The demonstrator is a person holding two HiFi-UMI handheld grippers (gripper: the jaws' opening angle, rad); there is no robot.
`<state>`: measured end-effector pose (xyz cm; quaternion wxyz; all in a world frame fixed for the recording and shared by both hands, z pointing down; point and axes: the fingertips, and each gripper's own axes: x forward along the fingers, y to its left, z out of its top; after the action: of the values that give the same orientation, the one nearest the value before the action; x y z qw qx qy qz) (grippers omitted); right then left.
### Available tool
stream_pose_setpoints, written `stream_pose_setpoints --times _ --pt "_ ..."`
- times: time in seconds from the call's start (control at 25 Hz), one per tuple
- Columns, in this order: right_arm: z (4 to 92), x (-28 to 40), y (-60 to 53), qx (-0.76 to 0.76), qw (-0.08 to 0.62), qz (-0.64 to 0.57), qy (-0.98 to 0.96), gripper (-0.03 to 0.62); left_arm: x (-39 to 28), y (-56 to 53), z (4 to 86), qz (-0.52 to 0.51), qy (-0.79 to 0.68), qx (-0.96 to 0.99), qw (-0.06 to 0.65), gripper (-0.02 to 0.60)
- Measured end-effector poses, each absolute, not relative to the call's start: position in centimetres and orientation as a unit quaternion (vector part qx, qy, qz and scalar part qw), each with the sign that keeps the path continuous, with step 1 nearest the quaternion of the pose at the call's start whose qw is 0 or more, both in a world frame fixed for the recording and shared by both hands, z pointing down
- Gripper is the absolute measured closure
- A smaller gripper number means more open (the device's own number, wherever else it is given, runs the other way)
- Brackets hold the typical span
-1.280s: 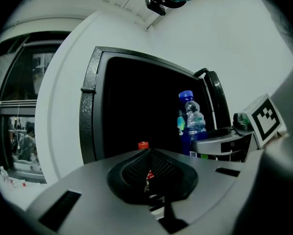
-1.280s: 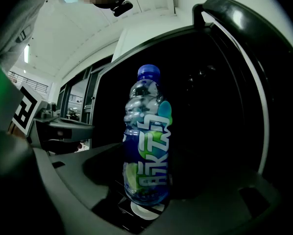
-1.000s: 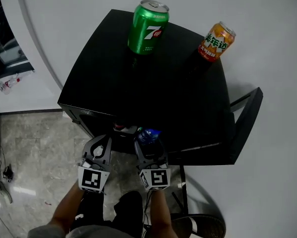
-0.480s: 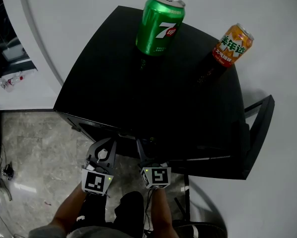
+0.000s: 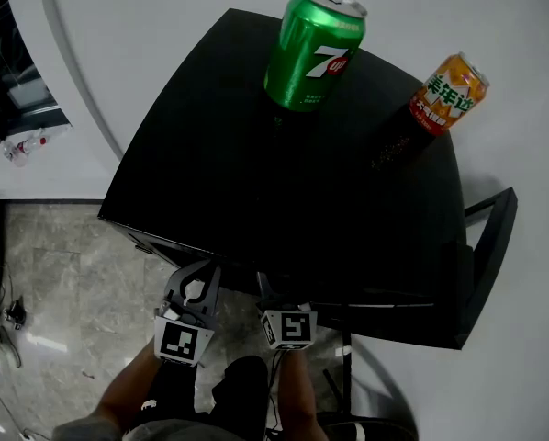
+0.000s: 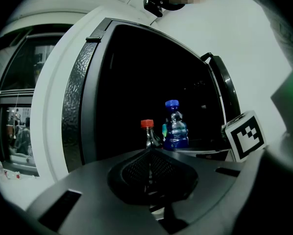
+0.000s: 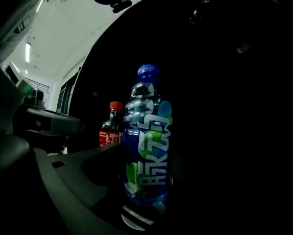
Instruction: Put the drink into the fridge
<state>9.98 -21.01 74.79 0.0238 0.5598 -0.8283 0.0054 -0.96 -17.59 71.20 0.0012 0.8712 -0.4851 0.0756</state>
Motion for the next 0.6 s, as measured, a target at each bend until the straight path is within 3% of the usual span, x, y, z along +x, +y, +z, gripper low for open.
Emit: stream_pose_setpoints --times 0.6 --pt "71.9 10.5 -19.0 0.573 0.009 0.015 -0.819 0.303 -1.2 -16.5 69.1 0.074 -0.482 0.873 0.001 0.577"
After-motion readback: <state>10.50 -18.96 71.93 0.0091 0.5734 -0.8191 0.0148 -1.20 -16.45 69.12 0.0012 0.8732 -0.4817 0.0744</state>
